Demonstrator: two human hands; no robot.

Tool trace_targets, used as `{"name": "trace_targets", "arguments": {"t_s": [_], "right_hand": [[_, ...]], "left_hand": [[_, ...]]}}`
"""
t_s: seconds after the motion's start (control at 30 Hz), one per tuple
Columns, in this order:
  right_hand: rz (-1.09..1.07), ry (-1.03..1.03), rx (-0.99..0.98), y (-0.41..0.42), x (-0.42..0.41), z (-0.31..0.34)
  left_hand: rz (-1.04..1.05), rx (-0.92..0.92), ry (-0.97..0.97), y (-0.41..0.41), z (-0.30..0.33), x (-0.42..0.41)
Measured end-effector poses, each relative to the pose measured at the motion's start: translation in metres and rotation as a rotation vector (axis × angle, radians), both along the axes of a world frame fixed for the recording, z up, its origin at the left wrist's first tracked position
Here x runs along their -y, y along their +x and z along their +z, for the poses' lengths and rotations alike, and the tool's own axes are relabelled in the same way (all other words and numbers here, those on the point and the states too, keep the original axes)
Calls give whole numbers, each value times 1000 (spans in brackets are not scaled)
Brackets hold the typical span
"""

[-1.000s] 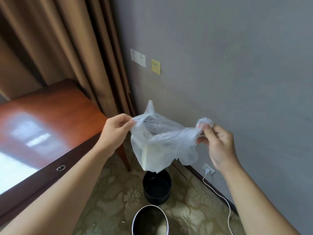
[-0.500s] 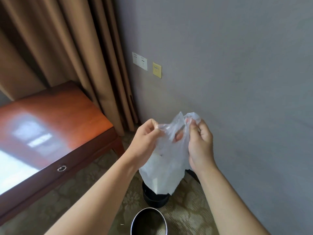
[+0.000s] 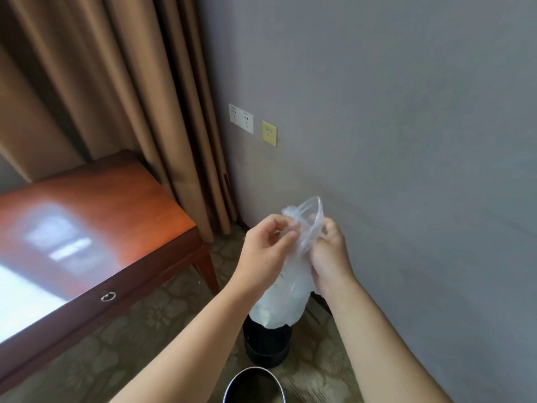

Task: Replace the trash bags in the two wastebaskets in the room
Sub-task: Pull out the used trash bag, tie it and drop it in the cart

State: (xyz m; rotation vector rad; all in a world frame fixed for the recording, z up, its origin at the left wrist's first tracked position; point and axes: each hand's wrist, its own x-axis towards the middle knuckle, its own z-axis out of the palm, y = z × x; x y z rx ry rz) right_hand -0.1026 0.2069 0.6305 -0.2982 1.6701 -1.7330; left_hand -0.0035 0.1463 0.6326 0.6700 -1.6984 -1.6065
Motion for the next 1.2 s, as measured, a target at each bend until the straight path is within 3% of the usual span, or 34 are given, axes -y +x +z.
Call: {"name": "trace_targets", "arguments": {"t_s": [0.07, 0.13, 0.27, 0.37, 0.47, 0.57, 0.67, 0.8, 0.87, 0.97, 1.0, 1.1, 1.2], "right_hand": [[-9, -48, 20, 2, 0, 8], [33, -80, 67, 5, -1, 15], [293, -327, 323, 10, -13, 22], [198, -266, 132, 19, -14, 33], [21, -232, 100, 22, -10, 45], [44, -285, 142, 22, -11, 55], [137, -393, 251, 21, -15, 57], [387, -521, 322, 22, -24, 63], [489, -429, -81, 19, -29, 68], [501, -147, -1175, 9, -32, 61], [443, -101, -1422, 6, -31, 56], [192, 35, -1727, 14, -31, 56], [15, 169, -1748, 27, -29, 56]], "left_hand": [[41, 80, -170, -1, 0, -1], [91, 131, -205, -1, 4, 1], [140, 186, -288, 5, 17, 8], [83, 232, -330, 9, 32, 5], [2, 183, -130, 18, 41, 7], [-110, 221, -9, 30, 51, 12], [-258, 246, 72, 37, 63, 13], [-282, 197, 371, 40, 73, 23], [-221, 212, 436, 40, 80, 28], [-195, 214, 459, 42, 90, 30], [-189, 201, 468, 42, 92, 31], [-201, 188, 435, 43, 92, 32], [-280, 222, 312, 46, 90, 28]]}}
